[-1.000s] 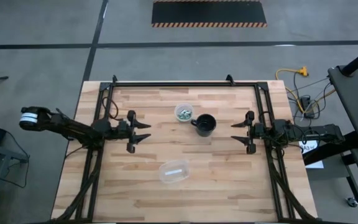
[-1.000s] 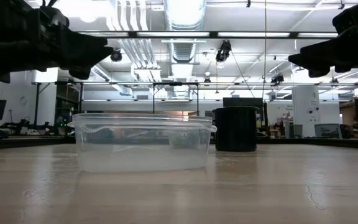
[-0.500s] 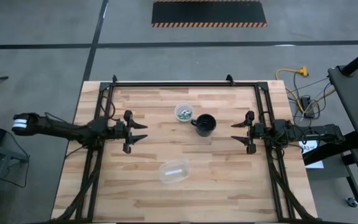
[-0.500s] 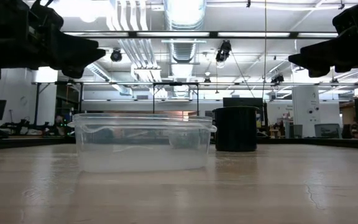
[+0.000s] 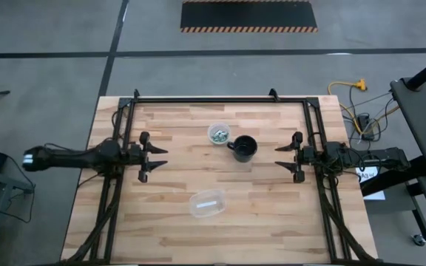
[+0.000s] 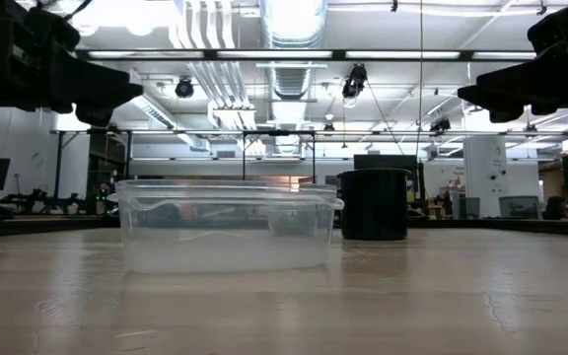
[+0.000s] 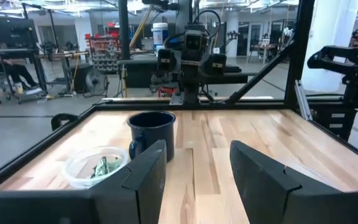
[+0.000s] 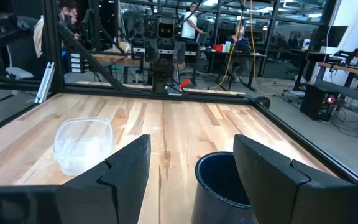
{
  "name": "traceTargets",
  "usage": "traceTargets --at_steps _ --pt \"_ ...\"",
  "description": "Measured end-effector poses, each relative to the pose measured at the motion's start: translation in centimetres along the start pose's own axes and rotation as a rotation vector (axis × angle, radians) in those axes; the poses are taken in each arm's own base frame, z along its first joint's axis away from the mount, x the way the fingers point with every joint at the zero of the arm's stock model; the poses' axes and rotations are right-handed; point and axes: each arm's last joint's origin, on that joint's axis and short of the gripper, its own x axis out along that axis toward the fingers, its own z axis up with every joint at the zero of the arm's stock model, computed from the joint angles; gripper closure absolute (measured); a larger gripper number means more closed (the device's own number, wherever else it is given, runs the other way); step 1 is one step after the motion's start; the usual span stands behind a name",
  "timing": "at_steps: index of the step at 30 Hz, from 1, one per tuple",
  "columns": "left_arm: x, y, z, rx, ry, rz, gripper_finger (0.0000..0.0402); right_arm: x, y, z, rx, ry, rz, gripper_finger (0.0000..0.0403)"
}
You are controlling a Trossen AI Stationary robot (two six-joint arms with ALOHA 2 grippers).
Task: Pick and place Stevia / Truvia into bins
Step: Return to Home Position
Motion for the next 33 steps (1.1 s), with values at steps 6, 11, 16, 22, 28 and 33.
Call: traceTargets --at_steps 6,11,16,22,28,33 --pt "-1.1 0.0 -0.3 0.0 0.015 0.0 0.024 0.0 0.0 0.0 0.0 0.0 0.0 0.0181" --pt "-1.6 0.0 -0.3 0.012 0.01 0.0 0.024 0.0 0.0 0.0 0.0 0.0 0.0 0.0181" --pt "-1.3 0.0 -0.7 0.027 0.066 -0.004 0.024 0.0 0.0 0.0 0.0 -0.001 0.0 0.0181" --pt "-1.2 0.0 -0.8 0.027 0.079 -0.005 0.024 0.0 0.0 0.0 0.0 -0.001 0.0 0.0181" --pt "-1.3 0.0 -0.8 0.027 0.074 -0.005 0.024 0.0 0.0 0.0 0.0 -0.001 0.0 0.0181" --pt "-1.2 0.0 -0.9 0.027 0.082 -0.005 0.024 0.0 0.0 0.0 0.0 -0.001 0.0 0.0181"
